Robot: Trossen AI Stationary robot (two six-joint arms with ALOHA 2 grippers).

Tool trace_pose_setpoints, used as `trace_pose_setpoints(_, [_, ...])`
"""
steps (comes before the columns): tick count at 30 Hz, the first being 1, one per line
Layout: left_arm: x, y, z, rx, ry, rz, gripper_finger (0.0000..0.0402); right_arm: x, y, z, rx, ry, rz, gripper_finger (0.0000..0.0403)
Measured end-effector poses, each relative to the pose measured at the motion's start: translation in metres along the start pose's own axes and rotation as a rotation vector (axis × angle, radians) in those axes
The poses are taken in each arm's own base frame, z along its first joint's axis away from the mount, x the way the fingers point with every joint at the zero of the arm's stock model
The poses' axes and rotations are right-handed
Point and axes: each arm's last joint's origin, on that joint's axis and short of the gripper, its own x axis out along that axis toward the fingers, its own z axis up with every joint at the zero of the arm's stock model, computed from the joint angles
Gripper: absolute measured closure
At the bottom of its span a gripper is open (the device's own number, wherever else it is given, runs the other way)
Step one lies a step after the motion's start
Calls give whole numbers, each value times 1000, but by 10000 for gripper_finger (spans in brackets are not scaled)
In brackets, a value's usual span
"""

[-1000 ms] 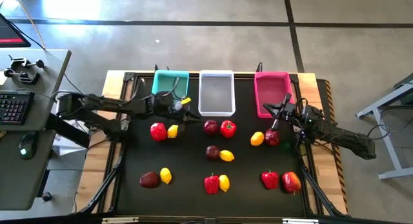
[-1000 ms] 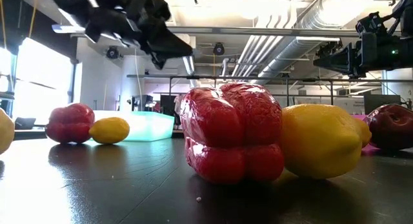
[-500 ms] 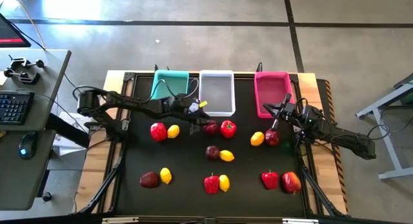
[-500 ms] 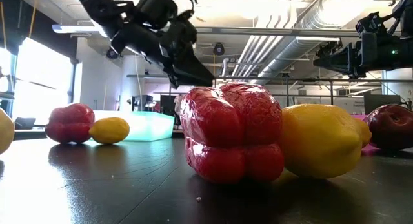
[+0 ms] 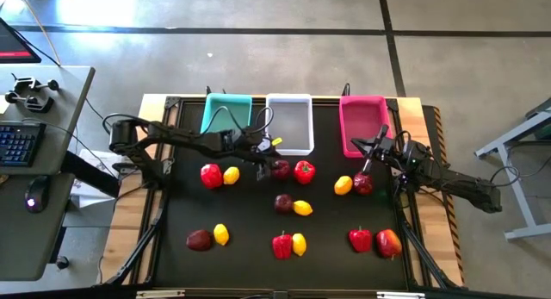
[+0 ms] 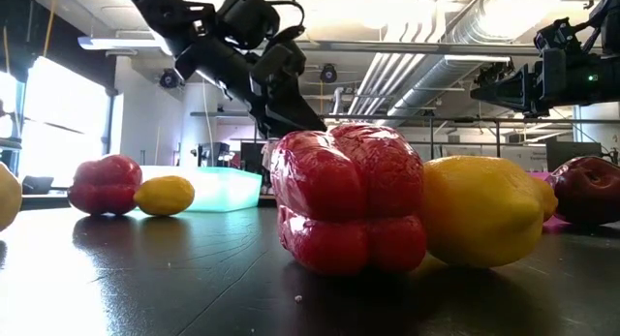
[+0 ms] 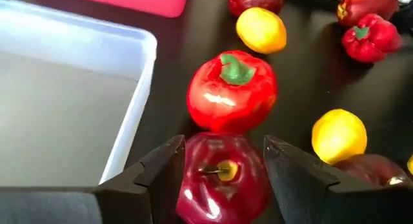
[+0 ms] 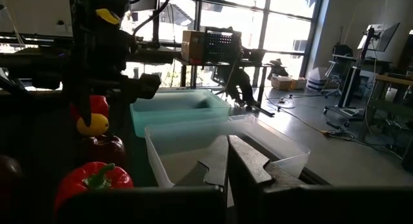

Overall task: Sort produce into baskets
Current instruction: Put the apple into the white bin

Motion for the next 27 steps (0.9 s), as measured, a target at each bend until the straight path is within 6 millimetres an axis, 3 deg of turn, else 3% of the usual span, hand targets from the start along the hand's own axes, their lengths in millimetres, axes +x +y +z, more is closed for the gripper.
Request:
trace_pose_setpoints(7, [2,8,-9,-63,77,24,227,0,0,0,0,0,0,402])
trace_pose_setpoints(18, [6,5,-9,20,61,9,250,0,0,0,0,0,0,402])
trace_pose_setpoints(27, [6,5,-9,59,62,8,293,0,0,0,0,0,0,402])
